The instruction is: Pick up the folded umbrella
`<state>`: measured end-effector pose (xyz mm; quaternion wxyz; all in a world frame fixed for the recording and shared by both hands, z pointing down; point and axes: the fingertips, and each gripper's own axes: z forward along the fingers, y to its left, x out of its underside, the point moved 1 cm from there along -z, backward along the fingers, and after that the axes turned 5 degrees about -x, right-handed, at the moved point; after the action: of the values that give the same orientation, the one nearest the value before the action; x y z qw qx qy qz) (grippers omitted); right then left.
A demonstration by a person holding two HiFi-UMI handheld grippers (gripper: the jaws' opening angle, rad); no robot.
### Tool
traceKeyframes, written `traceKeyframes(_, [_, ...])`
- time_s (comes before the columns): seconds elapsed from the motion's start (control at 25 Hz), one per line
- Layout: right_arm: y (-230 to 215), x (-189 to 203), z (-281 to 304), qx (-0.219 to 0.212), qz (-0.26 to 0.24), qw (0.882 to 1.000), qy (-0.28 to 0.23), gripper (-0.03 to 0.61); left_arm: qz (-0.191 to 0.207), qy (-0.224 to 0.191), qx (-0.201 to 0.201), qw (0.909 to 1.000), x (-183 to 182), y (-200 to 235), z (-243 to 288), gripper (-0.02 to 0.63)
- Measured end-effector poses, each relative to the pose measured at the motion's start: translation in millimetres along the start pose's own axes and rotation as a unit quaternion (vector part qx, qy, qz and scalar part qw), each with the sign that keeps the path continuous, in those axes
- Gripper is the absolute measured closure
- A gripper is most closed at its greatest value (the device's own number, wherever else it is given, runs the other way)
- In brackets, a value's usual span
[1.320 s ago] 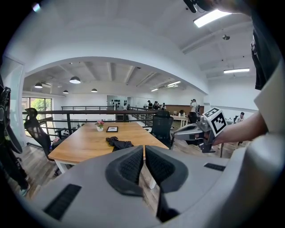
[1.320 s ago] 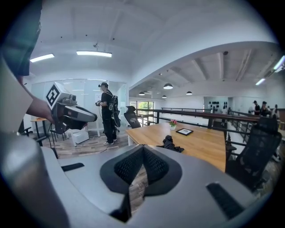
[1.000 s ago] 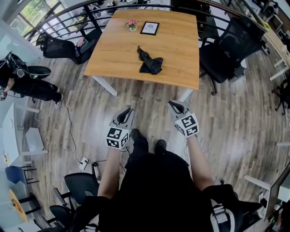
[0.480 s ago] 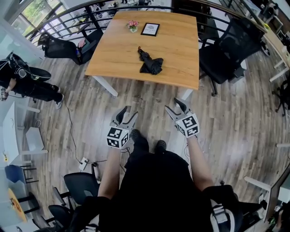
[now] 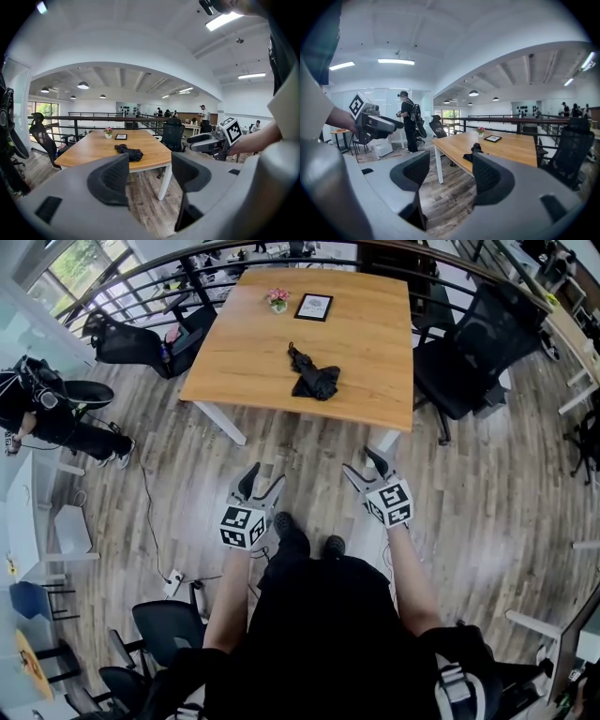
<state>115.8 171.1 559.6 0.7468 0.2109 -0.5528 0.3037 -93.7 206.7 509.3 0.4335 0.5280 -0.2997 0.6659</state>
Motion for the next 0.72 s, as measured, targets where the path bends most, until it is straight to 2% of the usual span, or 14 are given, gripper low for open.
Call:
traceKeyframes(0.4, [0.1,-4.1,22.4,0.006,0.003,1.0,0.009,0.279,-0.015,-0.003,0.009,0.9998,-2.1,24.7,12.0,0.327])
traceKeyframes(0.72, [-7.5,-14.5,52.6,0.032,0.006,0.999,0.02,0.281,-0.019,0.0,0.037,0.9991,-7.2,58.2,37.5,0.327])
